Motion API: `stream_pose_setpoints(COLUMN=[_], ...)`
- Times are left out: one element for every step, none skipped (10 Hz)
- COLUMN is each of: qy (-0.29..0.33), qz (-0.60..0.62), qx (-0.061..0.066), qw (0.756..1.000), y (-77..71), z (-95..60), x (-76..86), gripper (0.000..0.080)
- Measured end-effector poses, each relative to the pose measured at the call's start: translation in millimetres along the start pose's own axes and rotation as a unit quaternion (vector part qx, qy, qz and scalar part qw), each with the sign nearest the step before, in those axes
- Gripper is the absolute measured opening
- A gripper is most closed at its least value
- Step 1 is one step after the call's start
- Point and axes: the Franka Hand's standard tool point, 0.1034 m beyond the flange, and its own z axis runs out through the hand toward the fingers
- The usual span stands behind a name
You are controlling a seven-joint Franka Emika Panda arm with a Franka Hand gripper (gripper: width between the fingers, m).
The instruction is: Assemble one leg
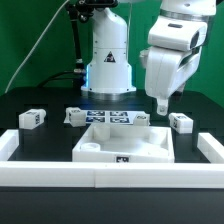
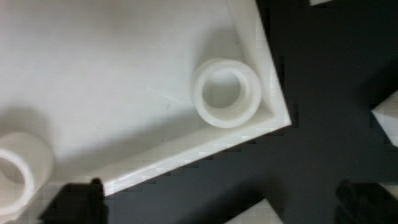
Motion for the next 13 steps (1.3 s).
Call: stream_pose_setpoints(qy=[0.000, 0.000, 0.000, 0.000, 0.000, 0.000, 0.000, 0.000, 0.001, 0.019, 0.032, 0.040, 0.047], qz=[0.000, 0.000, 0.000, 0.000, 0.000, 0.000, 0.000, 0.000, 0.000, -0.030, -0.067, -0.105, -0.132], qx=[0.000, 0.000, 0.000, 0.000, 0.000, 0.000, 0.000, 0.000, 0.000, -0.018, -0.031, -0.040, -0.049], qw=[1.000, 1.000, 1.000, 1.000, 1.000, 1.000, 1.000, 1.000, 1.000, 0.999, 0.997, 0.993, 0.989], y=[0.0, 0.0, 0.0, -0.1, -0.1, -0.1, -0.1, -0.1, -0.9, -2.0, -8.5, -10.7, -4.5], z=[0.0, 0.0, 0.0, 0.2, 0.3, 0.3, 0.3, 0.3, 1.7, 9.0, 22.1, 33.2, 35.2], x=[0.0, 0.0, 0.0, -0.2, -0.3, -0.3, -0.4, -0.4, -0.7, 1.2, -4.2, -14.7, -23.0], gripper=[0.0650, 0.0650, 0.0650, 0.0650, 0.0650, 0.0650, 0.0650, 0.0650, 0.0650, 0.0650, 0.0650, 0.0650, 0.0650])
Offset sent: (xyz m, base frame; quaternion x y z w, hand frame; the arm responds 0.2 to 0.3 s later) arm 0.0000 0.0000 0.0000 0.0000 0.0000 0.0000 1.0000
